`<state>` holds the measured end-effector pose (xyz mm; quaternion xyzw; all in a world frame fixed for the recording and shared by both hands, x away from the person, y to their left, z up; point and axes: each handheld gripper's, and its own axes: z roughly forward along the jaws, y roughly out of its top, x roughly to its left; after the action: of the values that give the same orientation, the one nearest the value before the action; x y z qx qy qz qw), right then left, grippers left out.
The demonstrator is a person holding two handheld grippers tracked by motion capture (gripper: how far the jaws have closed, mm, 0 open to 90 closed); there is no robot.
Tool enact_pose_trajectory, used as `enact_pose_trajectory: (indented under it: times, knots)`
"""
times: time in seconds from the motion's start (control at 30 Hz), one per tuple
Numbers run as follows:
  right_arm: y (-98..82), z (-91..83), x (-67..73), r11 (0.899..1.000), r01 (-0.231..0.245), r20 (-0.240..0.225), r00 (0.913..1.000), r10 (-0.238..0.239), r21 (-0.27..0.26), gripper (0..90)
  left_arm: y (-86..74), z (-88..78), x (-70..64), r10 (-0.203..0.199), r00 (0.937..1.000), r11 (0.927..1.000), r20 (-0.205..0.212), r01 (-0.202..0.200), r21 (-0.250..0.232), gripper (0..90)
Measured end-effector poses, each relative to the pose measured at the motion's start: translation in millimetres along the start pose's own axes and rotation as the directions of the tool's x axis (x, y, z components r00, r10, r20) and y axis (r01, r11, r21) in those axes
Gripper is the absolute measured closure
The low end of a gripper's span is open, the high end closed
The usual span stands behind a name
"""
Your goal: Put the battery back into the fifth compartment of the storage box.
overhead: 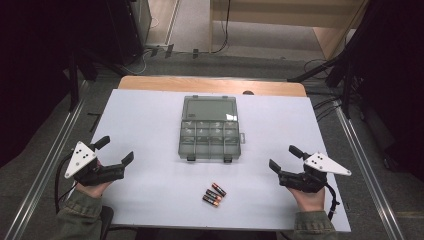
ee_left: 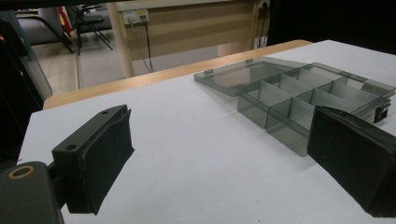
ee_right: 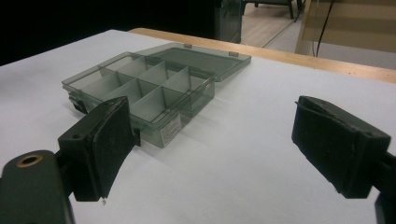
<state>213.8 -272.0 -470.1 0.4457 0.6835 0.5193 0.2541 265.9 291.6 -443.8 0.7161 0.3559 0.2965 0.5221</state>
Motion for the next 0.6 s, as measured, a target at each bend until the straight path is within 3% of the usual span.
enact_pose_trajectory:
  times: [0.43,0.6]
  knots:
    - [-0.4,1.3,0.3,1.000,-0.003,-0.005,1.0000,0.003,0.021,13.3,0.0,0.9,0.3,0.004,1.0000,1.0000,0.002,-0.004,0.001,7.0]
    - [0.5,3.4,1.5,0.997,0.013,-0.030,0.9995,-0.011,0.071,13.3,0.3,1.0,0.4,0.001,1.0000,1.0000,0.004,-0.001,0.002,7.0]
